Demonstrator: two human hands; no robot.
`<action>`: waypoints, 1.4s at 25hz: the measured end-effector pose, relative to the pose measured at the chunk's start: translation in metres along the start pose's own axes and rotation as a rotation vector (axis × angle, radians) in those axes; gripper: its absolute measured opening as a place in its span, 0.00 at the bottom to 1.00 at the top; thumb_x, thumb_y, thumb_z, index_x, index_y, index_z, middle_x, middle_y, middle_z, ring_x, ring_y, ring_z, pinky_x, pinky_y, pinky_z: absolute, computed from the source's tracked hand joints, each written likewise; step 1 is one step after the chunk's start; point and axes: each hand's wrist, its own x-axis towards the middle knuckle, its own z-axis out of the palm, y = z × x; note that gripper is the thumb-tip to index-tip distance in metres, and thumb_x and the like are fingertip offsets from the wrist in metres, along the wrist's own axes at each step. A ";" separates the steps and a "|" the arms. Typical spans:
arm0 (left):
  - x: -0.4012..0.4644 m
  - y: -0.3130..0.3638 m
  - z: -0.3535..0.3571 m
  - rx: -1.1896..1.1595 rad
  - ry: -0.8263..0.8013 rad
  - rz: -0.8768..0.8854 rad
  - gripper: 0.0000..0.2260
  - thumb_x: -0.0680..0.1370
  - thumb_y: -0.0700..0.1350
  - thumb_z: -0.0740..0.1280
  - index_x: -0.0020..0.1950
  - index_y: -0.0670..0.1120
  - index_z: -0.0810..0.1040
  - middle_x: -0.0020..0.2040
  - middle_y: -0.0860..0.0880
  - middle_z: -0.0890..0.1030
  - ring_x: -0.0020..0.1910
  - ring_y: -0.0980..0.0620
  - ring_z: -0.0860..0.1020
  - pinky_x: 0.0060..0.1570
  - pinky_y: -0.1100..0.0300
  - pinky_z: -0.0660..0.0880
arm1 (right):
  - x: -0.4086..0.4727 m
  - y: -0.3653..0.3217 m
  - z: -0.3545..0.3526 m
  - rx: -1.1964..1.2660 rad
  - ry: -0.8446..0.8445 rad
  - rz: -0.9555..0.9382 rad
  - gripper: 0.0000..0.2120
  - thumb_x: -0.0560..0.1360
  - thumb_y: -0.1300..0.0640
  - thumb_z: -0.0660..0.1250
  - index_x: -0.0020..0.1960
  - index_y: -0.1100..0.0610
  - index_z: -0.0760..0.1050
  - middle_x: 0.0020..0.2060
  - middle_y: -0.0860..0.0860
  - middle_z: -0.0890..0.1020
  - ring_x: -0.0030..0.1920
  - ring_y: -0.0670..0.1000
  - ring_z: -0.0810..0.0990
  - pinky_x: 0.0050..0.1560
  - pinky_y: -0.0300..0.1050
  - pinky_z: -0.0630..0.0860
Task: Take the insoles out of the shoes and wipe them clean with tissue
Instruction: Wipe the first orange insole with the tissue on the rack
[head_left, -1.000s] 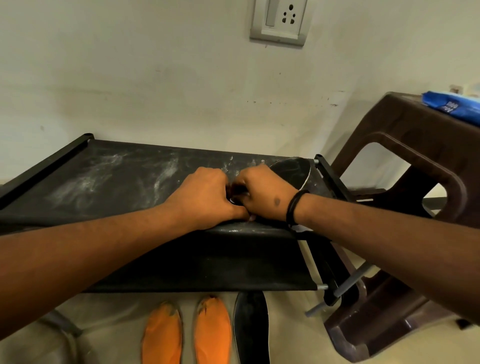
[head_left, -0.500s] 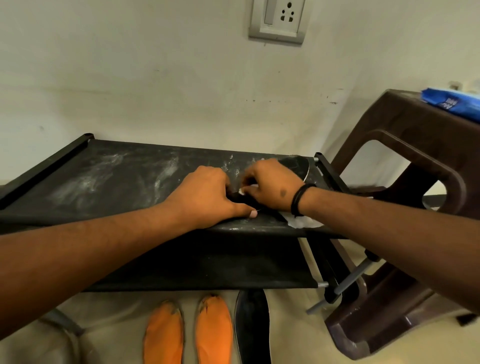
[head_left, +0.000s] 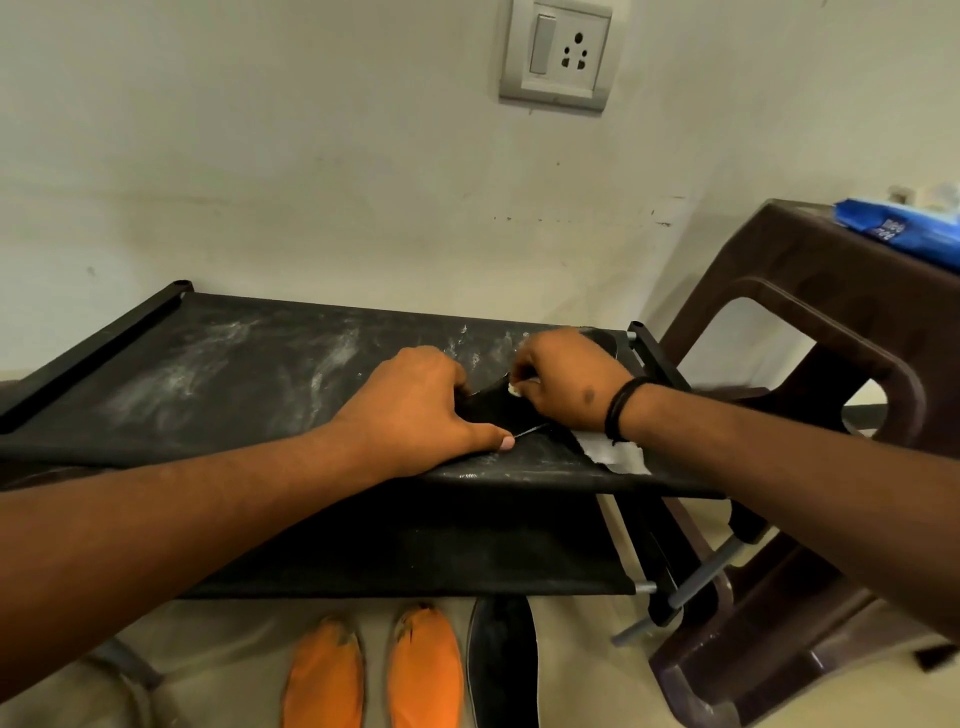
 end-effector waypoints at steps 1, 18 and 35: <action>-0.001 0.000 0.000 0.001 0.007 0.014 0.25 0.66 0.69 0.73 0.46 0.49 0.84 0.40 0.51 0.81 0.38 0.55 0.79 0.39 0.56 0.80 | -0.009 -0.009 0.001 0.048 -0.027 -0.076 0.06 0.76 0.59 0.68 0.48 0.56 0.84 0.44 0.51 0.85 0.46 0.50 0.82 0.50 0.45 0.80; 0.001 0.000 0.002 -0.044 -0.010 0.051 0.27 0.68 0.67 0.74 0.61 0.52 0.83 0.49 0.55 0.83 0.46 0.57 0.80 0.50 0.56 0.81 | -0.033 0.046 -0.010 -0.091 0.053 0.169 0.07 0.77 0.55 0.66 0.48 0.53 0.84 0.44 0.50 0.84 0.43 0.50 0.81 0.49 0.50 0.81; 0.004 -0.001 0.003 -0.026 -0.005 0.071 0.28 0.69 0.67 0.73 0.61 0.51 0.83 0.49 0.54 0.84 0.46 0.57 0.81 0.49 0.56 0.81 | -0.025 0.033 -0.004 0.022 0.028 0.152 0.06 0.77 0.53 0.68 0.47 0.51 0.83 0.45 0.48 0.85 0.44 0.47 0.81 0.51 0.48 0.80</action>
